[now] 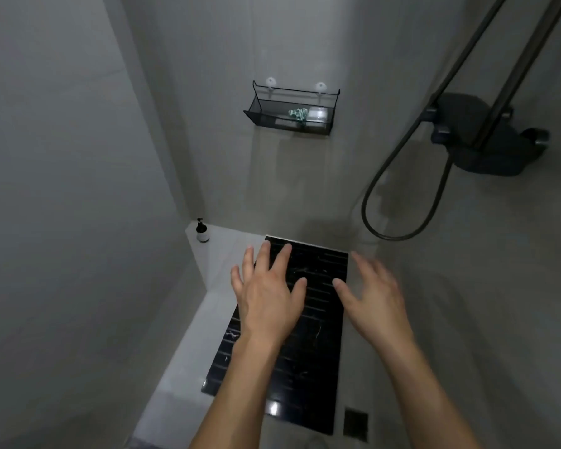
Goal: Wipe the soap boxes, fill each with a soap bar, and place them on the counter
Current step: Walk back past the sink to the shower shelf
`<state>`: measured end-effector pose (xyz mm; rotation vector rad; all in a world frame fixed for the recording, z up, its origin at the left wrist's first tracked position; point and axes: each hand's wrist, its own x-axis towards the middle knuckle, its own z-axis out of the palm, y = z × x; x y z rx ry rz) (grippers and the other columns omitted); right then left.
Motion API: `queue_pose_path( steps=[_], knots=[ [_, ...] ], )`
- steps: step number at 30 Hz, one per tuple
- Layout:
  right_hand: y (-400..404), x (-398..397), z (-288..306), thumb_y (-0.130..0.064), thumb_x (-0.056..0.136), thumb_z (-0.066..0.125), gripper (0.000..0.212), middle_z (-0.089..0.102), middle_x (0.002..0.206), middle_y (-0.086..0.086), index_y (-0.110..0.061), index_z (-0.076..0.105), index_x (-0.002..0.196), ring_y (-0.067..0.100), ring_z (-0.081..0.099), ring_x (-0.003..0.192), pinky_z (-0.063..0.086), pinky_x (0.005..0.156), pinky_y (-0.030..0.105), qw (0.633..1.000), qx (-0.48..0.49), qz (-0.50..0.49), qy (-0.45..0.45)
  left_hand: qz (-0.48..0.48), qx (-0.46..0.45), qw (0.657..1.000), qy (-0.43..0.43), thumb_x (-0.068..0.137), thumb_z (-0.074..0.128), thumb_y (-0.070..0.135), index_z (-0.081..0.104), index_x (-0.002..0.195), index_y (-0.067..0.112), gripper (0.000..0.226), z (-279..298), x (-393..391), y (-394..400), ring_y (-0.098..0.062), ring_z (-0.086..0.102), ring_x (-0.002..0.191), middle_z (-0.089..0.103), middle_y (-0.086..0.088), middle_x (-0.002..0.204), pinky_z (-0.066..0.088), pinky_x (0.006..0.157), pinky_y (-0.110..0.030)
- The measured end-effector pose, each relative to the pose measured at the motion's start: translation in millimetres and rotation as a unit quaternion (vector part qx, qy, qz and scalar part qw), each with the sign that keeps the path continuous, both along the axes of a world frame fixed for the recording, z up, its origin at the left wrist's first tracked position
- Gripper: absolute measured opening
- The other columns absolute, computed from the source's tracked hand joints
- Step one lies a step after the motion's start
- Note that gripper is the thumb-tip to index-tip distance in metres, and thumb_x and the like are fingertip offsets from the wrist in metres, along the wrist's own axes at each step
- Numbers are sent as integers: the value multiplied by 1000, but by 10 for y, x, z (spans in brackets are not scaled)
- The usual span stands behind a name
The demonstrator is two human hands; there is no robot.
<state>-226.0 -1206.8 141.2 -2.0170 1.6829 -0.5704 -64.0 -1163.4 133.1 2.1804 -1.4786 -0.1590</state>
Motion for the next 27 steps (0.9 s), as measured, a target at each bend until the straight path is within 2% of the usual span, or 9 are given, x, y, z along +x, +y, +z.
queue_pose_path(
  steps=[6, 15, 27],
  knots=[
    [-1149, 150, 19, -45, 98, 56, 66, 37, 159, 11, -19, 35, 154, 26, 29, 148, 27, 120, 40, 1000, 1, 19, -2, 20, 6, 1000, -7, 94, 51, 51, 29, 152, 37, 64, 84, 96, -1033, -25, 4, 153, 21, -1, 163, 4, 122, -51],
    [-2177, 551, -50, -45, 98, 55, 65, 34, 160, 9, -20, 34, 154, 23, 27, 149, 25, 120, 39, 998, 16, 55, -17, 36, 25, 999, -17, 94, 50, 53, 29, 152, 38, 63, 1, 452, -2099, -25, 5, 152, 22, 0, 163, 4, 121, -51],
    [-3865, 1482, 11, -41, 98, 58, 64, 44, 153, 8, -16, 37, 153, 24, 36, 143, 28, 118, 40, 1000, -17, -6, -18, -60, 12, 998, -6, 94, 51, 52, 27, 153, 39, 65, 82, 1424, -4110, -22, 1, 153, 18, 1, 165, 1, 122, -48]
  ],
)
